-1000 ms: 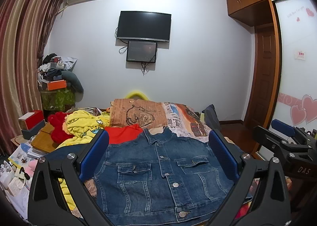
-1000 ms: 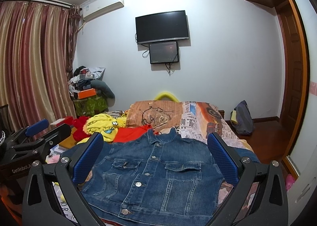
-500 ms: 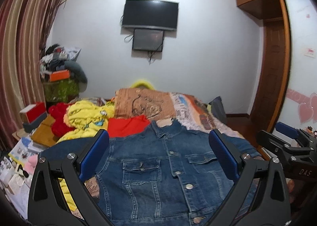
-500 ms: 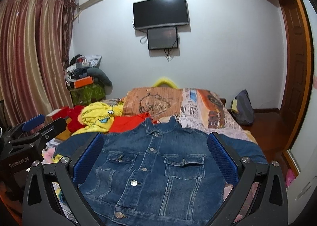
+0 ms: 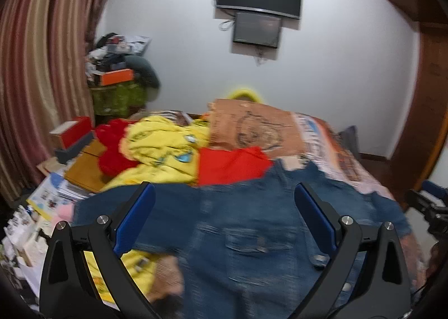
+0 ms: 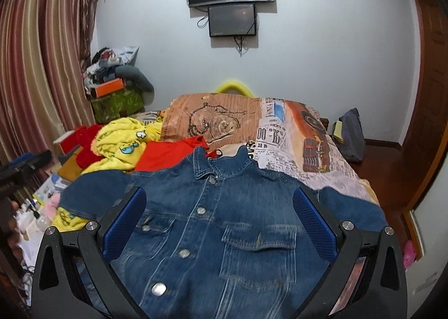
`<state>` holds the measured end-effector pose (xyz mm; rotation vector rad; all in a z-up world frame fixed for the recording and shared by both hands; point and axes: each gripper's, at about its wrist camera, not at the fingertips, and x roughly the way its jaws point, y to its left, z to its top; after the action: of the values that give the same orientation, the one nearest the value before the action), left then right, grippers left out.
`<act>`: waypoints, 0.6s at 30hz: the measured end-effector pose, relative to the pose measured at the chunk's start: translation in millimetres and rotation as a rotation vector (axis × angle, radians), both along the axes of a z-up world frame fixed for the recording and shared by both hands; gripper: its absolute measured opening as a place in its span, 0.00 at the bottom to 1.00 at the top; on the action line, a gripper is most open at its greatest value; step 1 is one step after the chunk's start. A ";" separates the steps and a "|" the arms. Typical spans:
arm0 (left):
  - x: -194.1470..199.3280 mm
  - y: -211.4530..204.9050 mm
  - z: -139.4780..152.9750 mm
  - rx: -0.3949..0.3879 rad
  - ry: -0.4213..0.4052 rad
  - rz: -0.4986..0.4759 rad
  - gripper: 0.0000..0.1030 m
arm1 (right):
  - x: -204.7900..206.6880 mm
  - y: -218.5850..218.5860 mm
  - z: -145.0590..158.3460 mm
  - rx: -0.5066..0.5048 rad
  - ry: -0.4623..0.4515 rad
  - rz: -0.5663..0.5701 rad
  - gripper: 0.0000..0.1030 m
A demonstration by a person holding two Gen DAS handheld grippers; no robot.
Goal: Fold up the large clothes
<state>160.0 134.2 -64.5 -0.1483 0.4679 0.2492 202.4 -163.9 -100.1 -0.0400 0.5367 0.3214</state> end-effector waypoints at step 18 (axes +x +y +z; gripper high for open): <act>32.6 213.9 -140.0 -0.434 0.353 0.171 0.97 | 87.5 19.8 -59.3 -0.158 0.174 -0.022 1.00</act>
<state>192.6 348.2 -204.4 -0.5762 0.8594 0.3406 289.9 -144.1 -159.4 -0.1602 0.7340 0.2612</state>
